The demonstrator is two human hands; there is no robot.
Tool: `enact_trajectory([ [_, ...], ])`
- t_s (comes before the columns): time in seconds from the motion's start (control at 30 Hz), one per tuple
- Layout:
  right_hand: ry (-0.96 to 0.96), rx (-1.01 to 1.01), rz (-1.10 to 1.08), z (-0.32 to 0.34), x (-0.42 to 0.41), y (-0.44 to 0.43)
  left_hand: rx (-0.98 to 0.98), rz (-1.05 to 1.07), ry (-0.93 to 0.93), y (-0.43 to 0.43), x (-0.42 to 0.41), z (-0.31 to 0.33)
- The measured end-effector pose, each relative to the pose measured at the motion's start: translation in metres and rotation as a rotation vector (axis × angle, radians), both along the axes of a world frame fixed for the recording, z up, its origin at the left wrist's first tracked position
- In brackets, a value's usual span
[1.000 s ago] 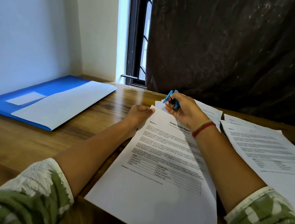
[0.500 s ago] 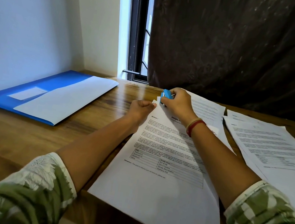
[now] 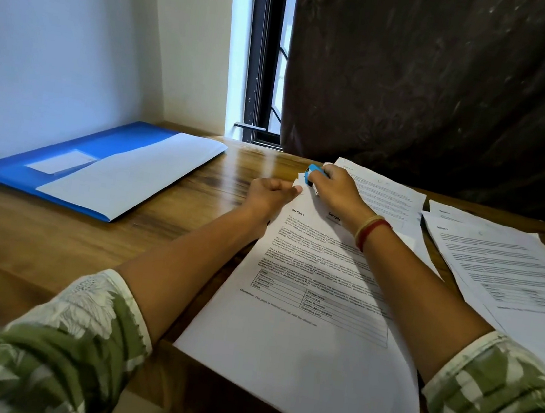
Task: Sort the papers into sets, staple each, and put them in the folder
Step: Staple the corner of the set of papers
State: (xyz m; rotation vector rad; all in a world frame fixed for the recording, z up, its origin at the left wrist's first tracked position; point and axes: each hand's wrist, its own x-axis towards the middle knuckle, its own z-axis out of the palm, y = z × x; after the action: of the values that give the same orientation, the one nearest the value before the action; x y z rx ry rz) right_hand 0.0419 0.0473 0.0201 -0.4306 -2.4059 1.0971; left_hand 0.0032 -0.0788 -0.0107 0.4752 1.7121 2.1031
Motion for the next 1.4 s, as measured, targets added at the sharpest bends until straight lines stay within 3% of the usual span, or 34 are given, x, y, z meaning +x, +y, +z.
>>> enact_trajectory([
  [0.2,-0.014,-0.105,0.008,-0.001,0.003,0.001,-0.107,-0.066,-0.130,-0.006,-0.006,0.008],
  [0.33,-0.071,-0.230,0.122,0.006,0.013,0.007,-0.105,-0.092,-0.158,-0.008,-0.010,0.009],
  [0.47,-0.143,-0.194,0.171,0.011,0.022,0.009,-0.114,-0.125,-0.186,-0.011,-0.011,0.011],
  [0.67,-0.100,-0.198,0.194,0.013,0.021,0.003,-0.094,-0.115,-0.092,-0.012,-0.013,0.009],
  [0.87,-0.087,-0.229,0.152,0.010,0.021,0.002,-0.151,-0.119,-0.128,-0.010,-0.021,0.014],
  [0.97,-0.087,-0.256,0.137,0.013,0.023,0.003,-0.155,-0.224,-0.144,-0.016,-0.022,0.019],
  [1.13,-0.049,-0.286,0.112,0.011,0.021,0.005,-0.377,-0.317,-0.070,-0.027,-0.024,0.021],
  [1.3,0.177,-0.500,-0.093,0.016,0.016,0.017,-0.629,-0.073,0.108,-0.032,-0.033,0.032],
  [1.4,0.144,-0.562,-0.187,0.020,0.017,0.024,-0.779,0.103,0.245,-0.042,-0.054,0.036],
])
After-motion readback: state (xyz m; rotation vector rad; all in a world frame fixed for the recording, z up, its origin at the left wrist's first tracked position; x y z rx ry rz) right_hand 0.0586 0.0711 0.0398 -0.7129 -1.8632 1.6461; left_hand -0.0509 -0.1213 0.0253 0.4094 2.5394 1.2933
